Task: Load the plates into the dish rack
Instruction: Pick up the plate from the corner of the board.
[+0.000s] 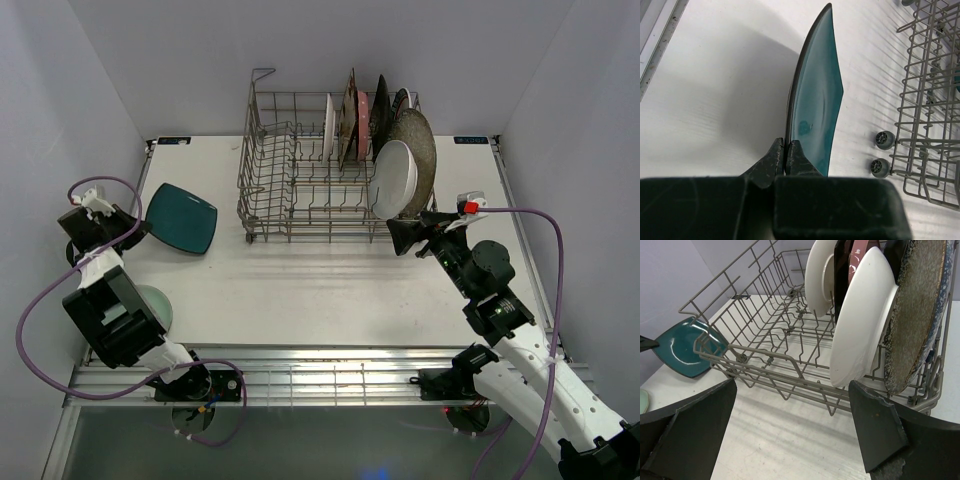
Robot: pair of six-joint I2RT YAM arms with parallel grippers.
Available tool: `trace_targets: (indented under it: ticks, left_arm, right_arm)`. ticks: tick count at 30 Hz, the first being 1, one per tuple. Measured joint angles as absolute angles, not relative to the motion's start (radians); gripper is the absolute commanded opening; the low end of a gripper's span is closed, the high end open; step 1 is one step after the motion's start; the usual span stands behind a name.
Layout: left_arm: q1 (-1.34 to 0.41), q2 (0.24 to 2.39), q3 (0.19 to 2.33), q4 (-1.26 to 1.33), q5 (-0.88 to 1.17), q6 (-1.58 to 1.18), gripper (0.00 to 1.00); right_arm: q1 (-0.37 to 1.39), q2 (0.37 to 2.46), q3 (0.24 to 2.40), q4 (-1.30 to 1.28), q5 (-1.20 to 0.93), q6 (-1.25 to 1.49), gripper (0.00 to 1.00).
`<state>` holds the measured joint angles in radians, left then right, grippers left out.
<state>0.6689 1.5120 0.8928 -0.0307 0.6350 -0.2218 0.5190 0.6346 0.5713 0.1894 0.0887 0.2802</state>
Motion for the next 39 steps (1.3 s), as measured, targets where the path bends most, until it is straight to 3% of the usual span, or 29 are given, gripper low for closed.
trace_targets:
  ticks: [20,39]
  left_arm:
    - [0.668,1.446,1.139,-0.265,0.648,-0.218,0.00]
    - [0.668,1.202,1.348,-0.473,0.677,-0.185,0.00]
  right_arm:
    - [0.519,0.661,0.571,0.190,0.043,0.279,0.97]
    - [0.519,0.850,0.683,0.253,-0.263,0.298,0.96]
